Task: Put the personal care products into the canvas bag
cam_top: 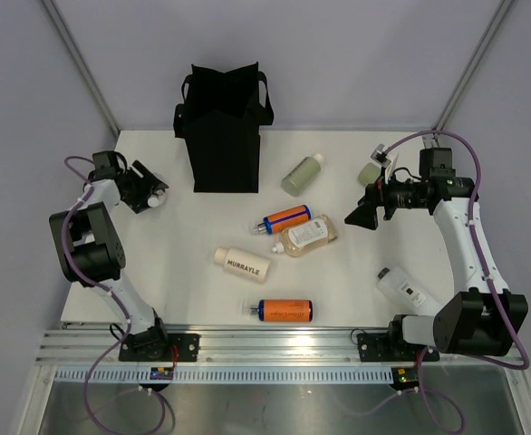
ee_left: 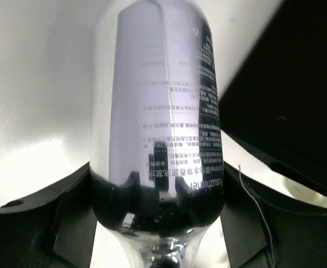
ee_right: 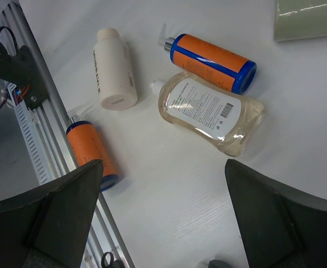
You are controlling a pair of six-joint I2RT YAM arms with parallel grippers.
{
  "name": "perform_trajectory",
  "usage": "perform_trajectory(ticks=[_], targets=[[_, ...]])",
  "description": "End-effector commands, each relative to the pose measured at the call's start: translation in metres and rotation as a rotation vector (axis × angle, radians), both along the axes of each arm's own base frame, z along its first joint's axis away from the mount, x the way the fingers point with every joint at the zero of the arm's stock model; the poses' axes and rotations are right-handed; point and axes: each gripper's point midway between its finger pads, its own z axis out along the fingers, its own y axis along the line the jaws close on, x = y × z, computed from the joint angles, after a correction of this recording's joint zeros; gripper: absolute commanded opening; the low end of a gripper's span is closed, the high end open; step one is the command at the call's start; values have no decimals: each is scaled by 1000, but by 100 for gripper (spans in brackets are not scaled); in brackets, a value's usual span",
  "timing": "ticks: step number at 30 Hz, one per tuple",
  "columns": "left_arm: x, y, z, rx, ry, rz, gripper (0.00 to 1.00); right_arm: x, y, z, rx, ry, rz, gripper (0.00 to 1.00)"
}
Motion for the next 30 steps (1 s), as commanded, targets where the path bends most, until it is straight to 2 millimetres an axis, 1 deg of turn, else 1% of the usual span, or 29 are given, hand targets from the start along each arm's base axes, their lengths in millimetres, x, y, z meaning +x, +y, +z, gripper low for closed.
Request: perform_trajectory(ticks=[1,6,8,9,10,12,13,15,16,18,19,20,22,23,24,26,27,28,29,30], targets=[[34,-20,92,-76,-342,-36,0,0,5,12,34,-37,19,99],[29,-28,109,-108,-392,-45,0,2,5,12,37,-34,27,99],[25,-31,108,-119,-393,-50,0,2,5,12,41,-32,31,99],[23,-34,113,-125,-405,-60,0,3,5,12,43,-29,33,99],[19,-37,114,-139,-404,-63,0,3,6,12,45,-31,34,99],[18,-40,125,-147,-441,-72,0,3,6,12,46,-28,34,99],[14,-41,139,-141,-473,-73,0,2,6,12,48,-27,34,99],[11,-41,153,-137,-508,-61,0,1,6,11,47,-28,36,99],[7,-41,168,-134,-539,-51,0,1,6,11,49,-26,36,99],[4,-40,183,-133,-567,-27,0,0,7,10,51,-23,39,99],[5,-39,196,-132,-603,-11,0,1,7,10,53,-22,39,99],[0,-40,213,-124,-642,-4,0,0,7,10,54,-22,40,99],[-3,-37,233,-129,-680,36,0,0,7,10,57,-21,41,99],[-8,-39,250,-123,-719,39,0,0,7,11,56,-22,42,99],[-9,-37,264,-112,-748,55,0,0,7,11,56,-21,42,99],[-12,-41,283,-113,-779,62,0,0,7,11,56,-25,45,99],[-15,-44,305,-110,-823,64,0,0,8,10,61,-19,46,99],[-16,-43,317,-108,-845,68,0,0,8,10,62,-19,47,99],[-16,-50,328,-111,-866,55,0,1,8,10,64,-17,48,99],[-15,-53,351,-113,-910,43,0,1,9,10,69,-13,51,99]])
